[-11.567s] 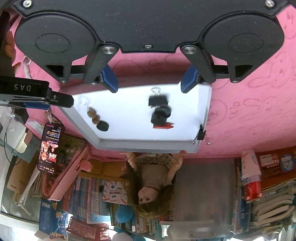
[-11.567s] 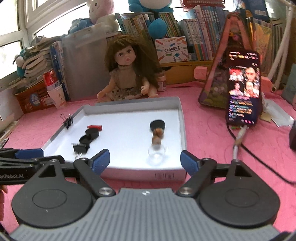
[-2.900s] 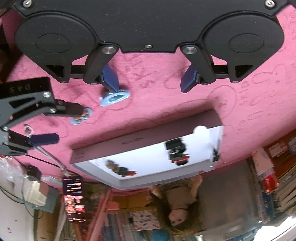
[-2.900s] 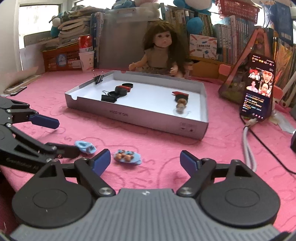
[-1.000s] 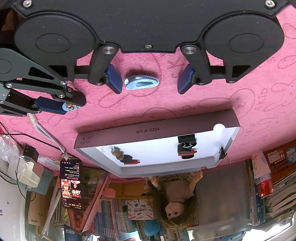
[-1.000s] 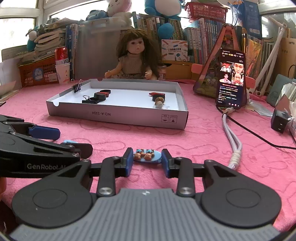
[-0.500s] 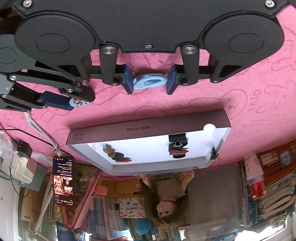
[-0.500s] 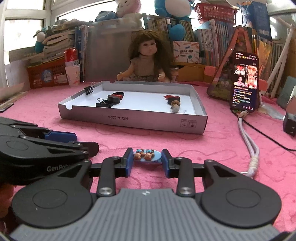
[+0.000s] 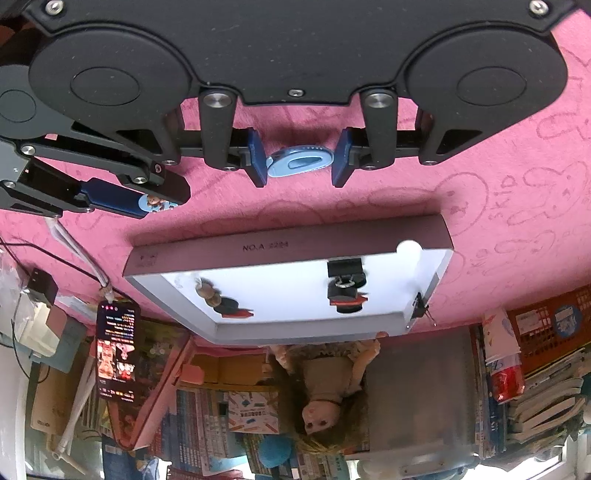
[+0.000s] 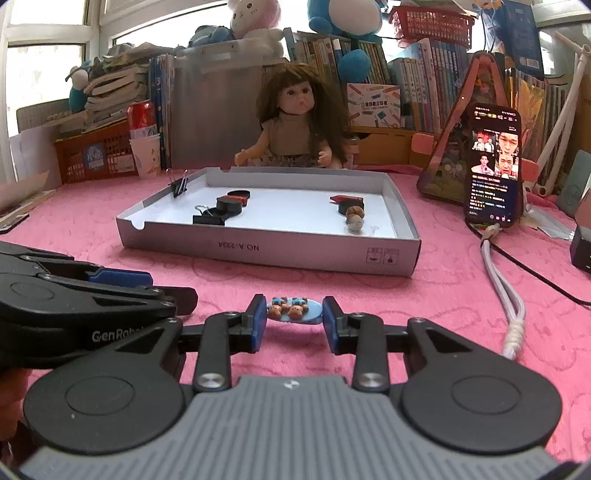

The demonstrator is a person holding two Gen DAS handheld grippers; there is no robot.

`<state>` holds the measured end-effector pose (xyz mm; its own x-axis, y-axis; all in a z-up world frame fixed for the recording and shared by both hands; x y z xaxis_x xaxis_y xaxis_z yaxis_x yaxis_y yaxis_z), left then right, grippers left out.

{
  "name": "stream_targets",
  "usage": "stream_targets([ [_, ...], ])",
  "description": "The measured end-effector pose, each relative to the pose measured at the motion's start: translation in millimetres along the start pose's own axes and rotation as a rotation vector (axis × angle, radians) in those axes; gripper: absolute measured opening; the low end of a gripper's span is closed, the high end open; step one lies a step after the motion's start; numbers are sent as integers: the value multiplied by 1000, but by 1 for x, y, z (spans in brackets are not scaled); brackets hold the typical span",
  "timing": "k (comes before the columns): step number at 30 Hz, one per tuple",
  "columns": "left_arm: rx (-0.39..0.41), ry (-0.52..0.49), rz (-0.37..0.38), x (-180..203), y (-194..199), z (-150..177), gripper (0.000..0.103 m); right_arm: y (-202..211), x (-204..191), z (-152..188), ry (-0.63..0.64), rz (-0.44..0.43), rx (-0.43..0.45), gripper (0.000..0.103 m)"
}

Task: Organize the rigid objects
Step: 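Carry both blue hair clips over the tray with the left and right tools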

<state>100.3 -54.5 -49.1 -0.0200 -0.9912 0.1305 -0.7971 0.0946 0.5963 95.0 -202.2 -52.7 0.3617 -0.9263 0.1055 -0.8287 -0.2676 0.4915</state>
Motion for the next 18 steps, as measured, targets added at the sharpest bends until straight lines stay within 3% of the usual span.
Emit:
stream_targets([
  [18, 56, 21, -9, -1, -14, -51, 35, -22, 17, -40, -66, -4, 27, 39],
])
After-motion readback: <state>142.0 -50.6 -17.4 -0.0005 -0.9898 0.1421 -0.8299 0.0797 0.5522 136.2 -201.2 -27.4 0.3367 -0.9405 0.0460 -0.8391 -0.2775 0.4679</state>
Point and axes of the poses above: each gripper's, at about its wrist camera, not at the fingertips, and y roughly against the way its jaws point, x to its right, z to its underside, the point moved 7 cm from there along -y, roughly the way its jaws point, and after that the axes turned 10 degrees about y, right-handed, at the moved point
